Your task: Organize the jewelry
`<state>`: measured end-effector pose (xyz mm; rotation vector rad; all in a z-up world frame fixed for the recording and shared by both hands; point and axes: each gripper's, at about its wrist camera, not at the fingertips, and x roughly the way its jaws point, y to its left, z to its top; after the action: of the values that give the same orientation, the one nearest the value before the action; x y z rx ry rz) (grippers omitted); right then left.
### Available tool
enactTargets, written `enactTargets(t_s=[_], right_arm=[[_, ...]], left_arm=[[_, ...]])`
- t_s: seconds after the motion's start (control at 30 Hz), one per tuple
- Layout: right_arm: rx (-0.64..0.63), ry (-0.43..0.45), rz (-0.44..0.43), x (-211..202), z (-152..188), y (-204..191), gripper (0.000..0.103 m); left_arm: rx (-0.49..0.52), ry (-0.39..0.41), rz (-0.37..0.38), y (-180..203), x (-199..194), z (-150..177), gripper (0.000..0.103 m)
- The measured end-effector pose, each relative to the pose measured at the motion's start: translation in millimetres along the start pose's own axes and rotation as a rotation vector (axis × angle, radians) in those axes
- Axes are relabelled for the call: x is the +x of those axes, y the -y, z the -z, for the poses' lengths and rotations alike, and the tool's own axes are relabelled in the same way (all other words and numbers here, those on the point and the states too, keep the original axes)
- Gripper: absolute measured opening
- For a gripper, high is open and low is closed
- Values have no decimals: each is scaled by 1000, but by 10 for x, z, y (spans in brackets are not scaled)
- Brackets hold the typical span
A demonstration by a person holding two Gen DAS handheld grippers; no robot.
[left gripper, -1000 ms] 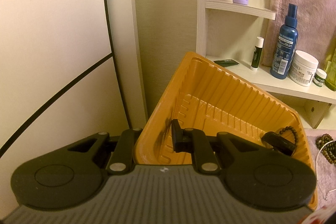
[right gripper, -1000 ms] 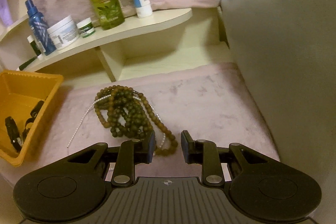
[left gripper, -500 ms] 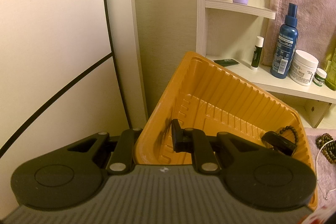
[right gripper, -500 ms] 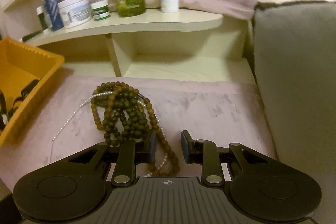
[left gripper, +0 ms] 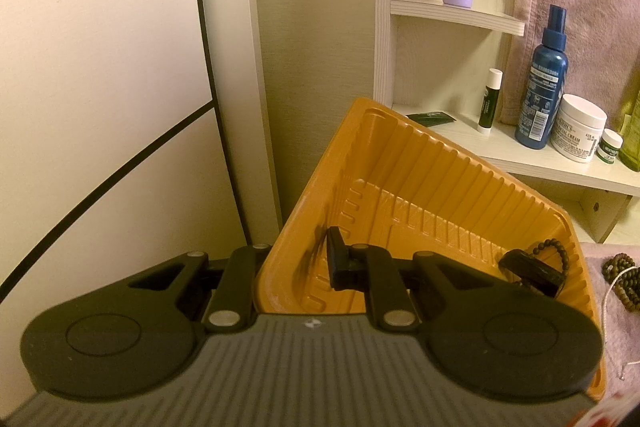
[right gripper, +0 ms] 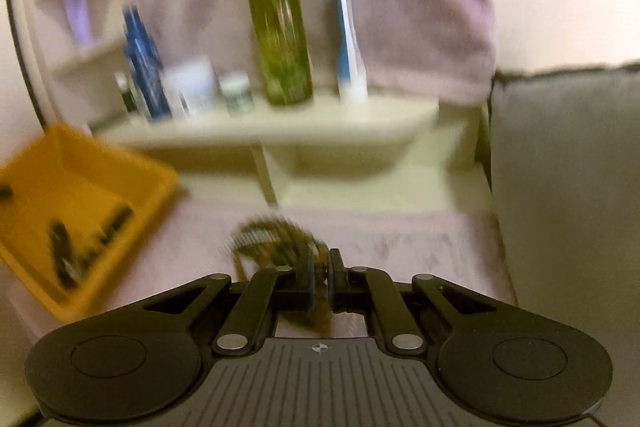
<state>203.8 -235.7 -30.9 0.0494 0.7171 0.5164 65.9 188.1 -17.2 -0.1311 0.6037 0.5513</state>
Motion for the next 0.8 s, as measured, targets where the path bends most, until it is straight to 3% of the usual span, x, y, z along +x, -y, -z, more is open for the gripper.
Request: enactTargets(t_s=[0.17, 0.33, 0.6, 0.8], right_arm=[[25, 85, -114, -294, -252, -113, 6], [29, 76, -191, -302, -307, -273, 6], [32, -181, -144, 501, 181, -319, 6], [-28, -233, -113, 692, 313, -448, 12]], left_arm=[[-1, 0, 0, -1, 0, 0, 14], [-1, 4, 3, 1, -7, -1, 14], [-3, 8, 8, -17, -33, 6, 14], [-5, 7, 11, -26, -37, 5, 14]])
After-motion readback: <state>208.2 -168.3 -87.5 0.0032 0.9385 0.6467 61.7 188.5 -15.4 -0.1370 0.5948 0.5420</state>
